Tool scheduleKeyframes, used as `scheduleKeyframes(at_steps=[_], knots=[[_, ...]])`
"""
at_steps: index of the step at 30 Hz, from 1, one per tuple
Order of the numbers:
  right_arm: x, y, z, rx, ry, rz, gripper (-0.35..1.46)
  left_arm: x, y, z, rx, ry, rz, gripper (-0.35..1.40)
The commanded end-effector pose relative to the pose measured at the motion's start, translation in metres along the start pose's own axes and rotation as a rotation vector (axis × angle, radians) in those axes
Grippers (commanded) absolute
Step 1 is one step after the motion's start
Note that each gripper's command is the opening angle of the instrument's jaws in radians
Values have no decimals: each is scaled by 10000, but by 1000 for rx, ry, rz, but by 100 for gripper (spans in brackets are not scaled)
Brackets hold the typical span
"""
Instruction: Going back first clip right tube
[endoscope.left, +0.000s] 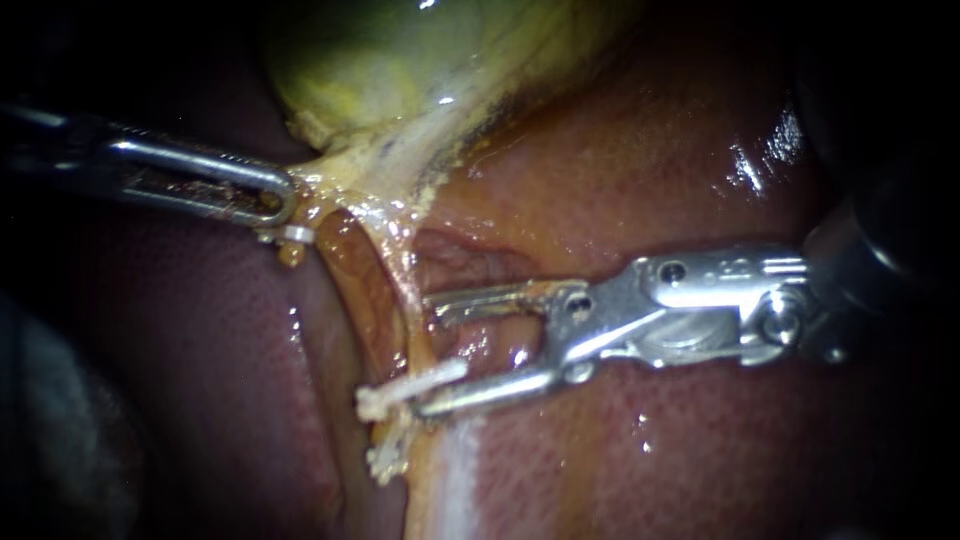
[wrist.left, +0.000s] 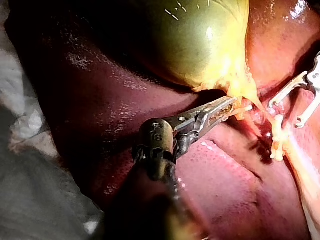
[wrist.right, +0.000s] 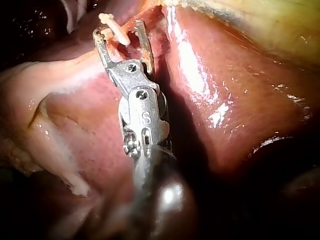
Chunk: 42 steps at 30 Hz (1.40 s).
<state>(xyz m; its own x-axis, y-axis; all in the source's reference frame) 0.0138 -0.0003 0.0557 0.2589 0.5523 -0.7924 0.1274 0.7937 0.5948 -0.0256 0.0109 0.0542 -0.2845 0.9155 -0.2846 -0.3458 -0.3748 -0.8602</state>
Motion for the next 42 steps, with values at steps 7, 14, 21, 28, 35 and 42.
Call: scheduleKeyframes(at_steps=[7,14,21,28,35,42], knots=[[9,-6,-34,5,-18,-48,50,-1,-1,-1,0,0,1,-35],[10,-12,-64,-10,-92,-104,50,-2,-1,-1,0,0,1,-35],[7,-11,-87,-33,-113,-131,50,-2,-1,-1,0,0,1,-35],[10,-7,-106,-50,-108,-137,50,-2,-1,0,0,0,1,-35],[9,-8,-109,-53,-114,-138,50,-1,-2,2,1,1,1,-35],[7,-9,-111,-53,-126,-140,50,-1,-7,17,5,3,3,-35]])
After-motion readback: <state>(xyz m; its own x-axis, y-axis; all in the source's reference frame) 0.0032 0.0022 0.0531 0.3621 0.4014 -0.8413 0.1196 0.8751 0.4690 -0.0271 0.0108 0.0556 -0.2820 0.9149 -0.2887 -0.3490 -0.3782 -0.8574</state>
